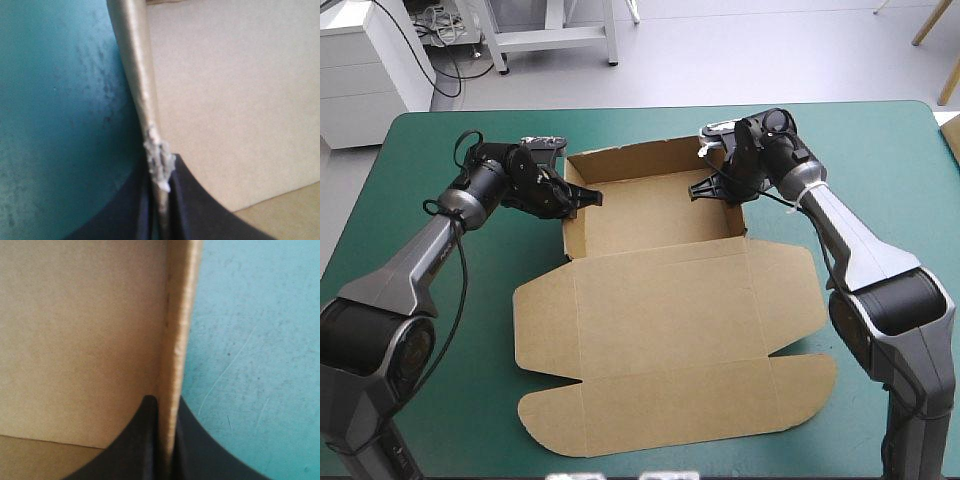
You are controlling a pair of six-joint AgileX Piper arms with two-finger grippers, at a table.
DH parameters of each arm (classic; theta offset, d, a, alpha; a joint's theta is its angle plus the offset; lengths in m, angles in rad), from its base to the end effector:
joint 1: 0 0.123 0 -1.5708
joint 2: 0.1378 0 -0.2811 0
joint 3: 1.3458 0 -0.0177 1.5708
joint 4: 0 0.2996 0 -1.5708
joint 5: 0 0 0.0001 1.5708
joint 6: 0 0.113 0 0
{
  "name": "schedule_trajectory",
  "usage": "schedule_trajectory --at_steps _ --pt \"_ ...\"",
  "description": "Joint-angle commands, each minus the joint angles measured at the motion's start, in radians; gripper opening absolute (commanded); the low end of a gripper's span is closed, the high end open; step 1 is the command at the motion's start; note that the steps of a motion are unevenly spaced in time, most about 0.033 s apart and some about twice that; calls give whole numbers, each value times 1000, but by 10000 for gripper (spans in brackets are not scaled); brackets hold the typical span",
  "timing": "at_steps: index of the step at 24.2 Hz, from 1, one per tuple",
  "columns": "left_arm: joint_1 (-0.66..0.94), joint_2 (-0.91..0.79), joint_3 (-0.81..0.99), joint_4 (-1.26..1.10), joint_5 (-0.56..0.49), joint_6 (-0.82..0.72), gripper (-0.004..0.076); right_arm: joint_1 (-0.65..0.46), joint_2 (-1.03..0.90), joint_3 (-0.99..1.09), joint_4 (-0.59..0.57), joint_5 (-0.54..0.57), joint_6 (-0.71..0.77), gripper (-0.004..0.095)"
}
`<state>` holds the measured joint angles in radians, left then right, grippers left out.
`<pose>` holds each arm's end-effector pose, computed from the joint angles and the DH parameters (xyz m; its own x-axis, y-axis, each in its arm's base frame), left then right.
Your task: Fold the box
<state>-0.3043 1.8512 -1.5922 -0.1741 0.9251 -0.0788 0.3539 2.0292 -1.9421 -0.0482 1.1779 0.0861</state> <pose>0.4381 -0.1540 0.2468 -0.8969 0.0915 -0.4326 0.1968 0.9587 -0.2054 0.4713 0.1688 0.2690 -0.8867 -0.2556 -0.3852 -0.2709 0.9625 -0.0151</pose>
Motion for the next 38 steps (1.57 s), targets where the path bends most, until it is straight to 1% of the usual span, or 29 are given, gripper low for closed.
schedule_trajectory --at_steps 1,6,9,12,15,17,18,19,20,21,22,25,26,28,29,32,35,38 --pt "-6 3 -29 6 -103 34 -8 -33 -10 -34 10 -46 -67 -21" --pt "-6 85 -31 2 -112 38 -8 -38 53 -34 2 -77 -98 -21" --pt "-6 94 -33 2 -105 42 -7 -38 65 -34 4 -77 -100 -21" --pt "-6 87 -36 -5 -105 87 -7 -38 62 -34 4 -77 -100 -19" --pt "-6 70 -72 -10 -57 145 4 -38 56 -54 4 -50 -96 40" --pt "-6 64 -104 -10 -23 154 35 -38 56 -89 4 -17 -86 110" --pt "-6 60 -137 -10 3 168 87 -38 55 -133 6 -8 -86 191" --pt "-6 58 -149 -10 19 174 122 -38 52 -156 13 -8 -81 221" --pt "-6 58 -161 -10 32 179 155 -38 49 -175 19 -8 -81 247" --pt "-6 58 -176 -10 52 181 211 -38 43 -197 21 -8 -81 274" --pt "-6 56 -187 -10 69 191 249 -38 39 -214 21 -8 -81 293" --pt "-4 56 -222 -6 94 212 382 -38 9 -243 13 -8 -86 310" --pt "-4 55 -228 -9 97 210 395 -38 2 -243 13 -8 -86 310" --pt "-4 54 -253 -10 152 207 394 -38 -24 -243 37 -8 -96 311" --pt "-4 53 -286 -6 218 207 394 -38 -45 -243 48 -8 -104 330" --pt "-4 53 -391 -2 352 207 394 -38 -97 -243 61 -8 -104 397" --pt "-4 31 -494 -13 349 202 394 -38 -164 -243 59 -8 -104 404" --pt "-4 -13 -548 -13 349 202 394 -38 -208 -243 56 -8 -104 404"
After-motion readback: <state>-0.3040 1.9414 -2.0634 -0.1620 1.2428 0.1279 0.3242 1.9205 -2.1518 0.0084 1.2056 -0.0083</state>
